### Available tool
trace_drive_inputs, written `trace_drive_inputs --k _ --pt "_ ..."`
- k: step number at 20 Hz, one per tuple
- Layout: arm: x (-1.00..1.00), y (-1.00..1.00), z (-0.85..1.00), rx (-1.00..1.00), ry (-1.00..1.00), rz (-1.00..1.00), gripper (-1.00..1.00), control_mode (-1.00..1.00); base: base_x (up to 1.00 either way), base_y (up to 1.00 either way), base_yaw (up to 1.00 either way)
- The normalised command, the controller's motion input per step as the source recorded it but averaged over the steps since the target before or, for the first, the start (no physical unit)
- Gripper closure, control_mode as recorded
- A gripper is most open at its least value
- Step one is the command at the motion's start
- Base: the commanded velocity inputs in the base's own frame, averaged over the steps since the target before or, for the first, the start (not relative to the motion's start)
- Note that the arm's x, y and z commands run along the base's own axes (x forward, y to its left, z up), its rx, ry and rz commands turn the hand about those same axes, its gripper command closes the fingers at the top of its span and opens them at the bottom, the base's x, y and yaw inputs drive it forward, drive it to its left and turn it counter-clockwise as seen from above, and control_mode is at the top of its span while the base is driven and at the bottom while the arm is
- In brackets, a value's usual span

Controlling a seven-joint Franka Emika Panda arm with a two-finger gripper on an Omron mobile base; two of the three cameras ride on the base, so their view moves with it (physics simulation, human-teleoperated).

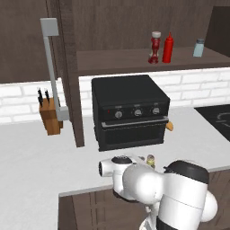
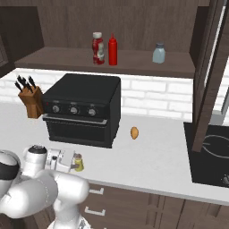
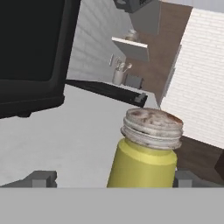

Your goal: Put the shaker and condiment bottle from the counter next to their counterparts in the cabinet.

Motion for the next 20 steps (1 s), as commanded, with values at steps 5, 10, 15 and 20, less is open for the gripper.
trace_drive_inputs --k 5,10,15,20 --pt "0.00 -0.55 -0.02 0.01 0.00 0.00 1.00 -1.00 0.00 0.00 0.00" --pt "-0.01 -0.74 0.01 0.06 0.00 0.00 1.00 -1.00 0.00 0.00 0.00" --pt "-0.07 -0.81 0.20 0.10 0.04 0.04 1.00 -1.00 0.00 0.00 0.00" --pt "-0.19 -0.82 0.33 0.11 0.00 0.03 1.00 -1.00 0.00 0.00 0.00"
